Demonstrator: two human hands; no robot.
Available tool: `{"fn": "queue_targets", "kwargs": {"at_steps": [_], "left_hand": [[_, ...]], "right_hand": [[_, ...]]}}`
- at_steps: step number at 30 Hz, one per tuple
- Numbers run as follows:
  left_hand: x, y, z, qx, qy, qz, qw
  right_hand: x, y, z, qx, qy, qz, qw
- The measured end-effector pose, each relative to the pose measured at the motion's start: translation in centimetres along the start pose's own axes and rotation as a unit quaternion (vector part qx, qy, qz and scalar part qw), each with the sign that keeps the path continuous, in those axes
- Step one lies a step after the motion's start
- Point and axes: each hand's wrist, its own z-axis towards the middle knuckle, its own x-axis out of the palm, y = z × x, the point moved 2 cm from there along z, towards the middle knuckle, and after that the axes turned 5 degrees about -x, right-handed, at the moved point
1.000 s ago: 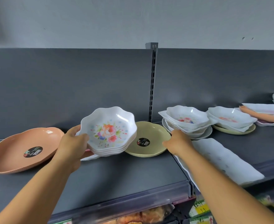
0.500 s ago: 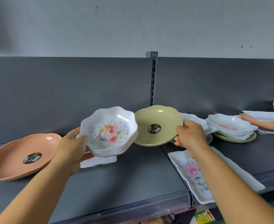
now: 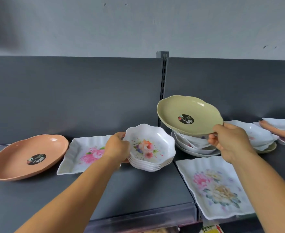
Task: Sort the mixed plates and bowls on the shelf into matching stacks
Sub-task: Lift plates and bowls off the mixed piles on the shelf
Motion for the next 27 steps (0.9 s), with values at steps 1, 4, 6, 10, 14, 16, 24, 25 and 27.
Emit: {"fn": "queue_targets", "kwargs": {"at_steps": [1, 4, 6, 10, 14, 16, 24, 25, 27], "left_hand": [[0.2, 0.3, 0.3, 0.008, -0.009, 0.013, 1.000], [0.8, 1.0, 1.2, 0.021, -0.024, 0.043, 0.999], [1.1, 1.2, 1.5, 0.032, -0.033, 0.069, 0.997], [1.4, 1.4, 1.9, 0.057, -0.048, 0.163, 0.984], [0.5, 0.4, 1.6, 0.060, -0.041, 0.076, 0.994], [-0.7, -0.4, 0.6, 0.047, -0.028, -0.066, 0.996], [-10.3, 0.5, -0.6, 0.132, -0.177, 0.025, 0.975], [-11.8, 1.0, -0.4, 0.131, -0.203, 0.041, 0.970], [-15.2, 2.1, -0.1, 0.124, -0.245, 0.058, 0.960]], "right_hand": [[0.1, -0.3, 0.0, 0.008, 0.007, 0.004, 1.000], [0.3, -1.0, 0.0, 0.018, 0.026, 0.006, 0.999], [0.5, -1.3, 0.0, 0.023, 0.039, 0.001, 0.999], [1.4, -1.3, -0.3, 0.027, 0.064, -0.008, 0.998], [3.5, -0.9, -1.3, 0.022, 0.102, -0.022, 0.994], [5.1, -0.5, -2.2, 0.017, 0.135, -0.030, 0.990], [15.0, -0.3, -7.3, -0.020, 0.265, -0.083, 0.960], [16.5, -0.4, -8.2, -0.025, 0.279, -0.077, 0.957], [19.7, -0.7, -10.0, -0.035, 0.306, -0.065, 0.949]]}}
